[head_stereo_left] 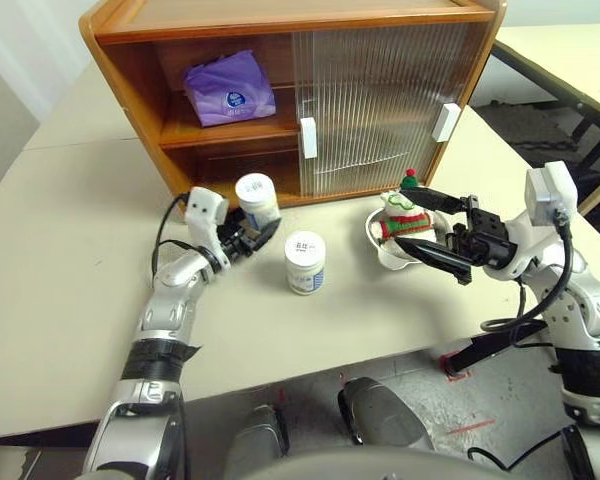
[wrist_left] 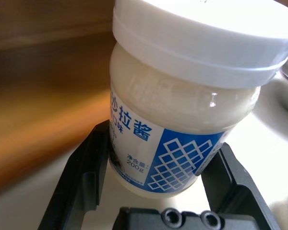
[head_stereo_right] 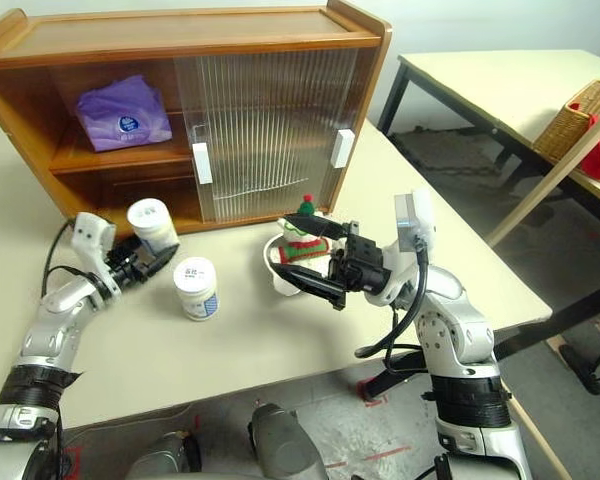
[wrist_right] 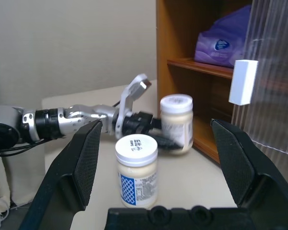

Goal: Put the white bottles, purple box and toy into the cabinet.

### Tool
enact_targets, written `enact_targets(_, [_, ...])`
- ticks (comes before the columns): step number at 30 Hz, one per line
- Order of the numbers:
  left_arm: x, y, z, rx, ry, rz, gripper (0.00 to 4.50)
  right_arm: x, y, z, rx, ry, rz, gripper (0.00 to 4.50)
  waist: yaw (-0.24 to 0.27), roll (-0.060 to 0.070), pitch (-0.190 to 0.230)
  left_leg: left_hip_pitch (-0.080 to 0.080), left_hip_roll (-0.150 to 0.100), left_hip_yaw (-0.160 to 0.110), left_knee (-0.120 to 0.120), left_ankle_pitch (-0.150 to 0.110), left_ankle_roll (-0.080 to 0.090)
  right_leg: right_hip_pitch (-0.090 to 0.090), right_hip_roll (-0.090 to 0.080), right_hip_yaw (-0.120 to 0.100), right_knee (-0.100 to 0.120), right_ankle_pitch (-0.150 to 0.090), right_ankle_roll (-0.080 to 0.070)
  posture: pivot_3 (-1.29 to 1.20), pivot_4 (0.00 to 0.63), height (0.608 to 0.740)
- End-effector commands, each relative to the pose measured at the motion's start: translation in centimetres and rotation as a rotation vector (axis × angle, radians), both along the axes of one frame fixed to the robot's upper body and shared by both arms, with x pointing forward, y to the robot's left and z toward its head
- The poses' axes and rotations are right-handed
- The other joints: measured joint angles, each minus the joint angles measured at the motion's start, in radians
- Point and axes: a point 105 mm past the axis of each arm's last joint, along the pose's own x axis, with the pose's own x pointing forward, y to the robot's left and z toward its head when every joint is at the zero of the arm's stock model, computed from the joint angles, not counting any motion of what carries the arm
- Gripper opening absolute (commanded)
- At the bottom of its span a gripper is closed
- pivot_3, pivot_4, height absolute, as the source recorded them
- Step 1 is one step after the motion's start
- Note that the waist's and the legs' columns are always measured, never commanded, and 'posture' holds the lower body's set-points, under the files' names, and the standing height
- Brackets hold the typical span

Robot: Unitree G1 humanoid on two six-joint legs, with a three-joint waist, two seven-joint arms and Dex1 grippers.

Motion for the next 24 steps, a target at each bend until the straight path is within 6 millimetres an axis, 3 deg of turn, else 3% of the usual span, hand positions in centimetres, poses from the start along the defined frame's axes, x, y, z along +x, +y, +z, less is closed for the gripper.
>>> enact_targets(1, [1.0,0.6,1.4,-0.013,-0.034,0.053,3.09,0.1,0.5,0.0,-0.001,-0.004,0.018,4.50,0.007,0.000,0.000,0.000,-0.001,0.000,0.000,0.000,0.000,0.000,-0.001,0.000,0.000,0.000,0.000,-0.32,0.076,0.740])
enact_targets(4, [1.9,0.7,1.4,0.000,-0.023,0.082,3.09,0.1,0.5,0.0,-0.002,-0.003,0.018,4.50,0.017,0.000,0.000,0.000,-0.001,0.000,0.000,0.000,0.000,0.000,-0.004,0.001,0.000,0.006,-0.009,-0.32,0.075,0.740])
enact_targets(13, [4.7,0.6,1.7,0.016,0.004,0.161,3.09,-0.1,0.4,0.0,-0.001,-0.002,0.009,4.50,0.025,0.000,0.000,0.000,-0.001,-0.001,-0.001,0.000,0.000,-0.001,-0.004,0.000,0.000,0.006,-0.010,-0.33,0.078,0.740])
enact_targets(24, [7.0,0.8,1.3,0.032,0.046,0.240,3.09,-0.2,0.2,0.1,-0.009,0.004,0.000,4.50,0.021,-0.001,0.001,0.000,-0.002,0.000,-0.001,0.002,0.002,0.000,-0.002,0.001,-0.001,0.002,0.004,-0.34,0.084,0.740])
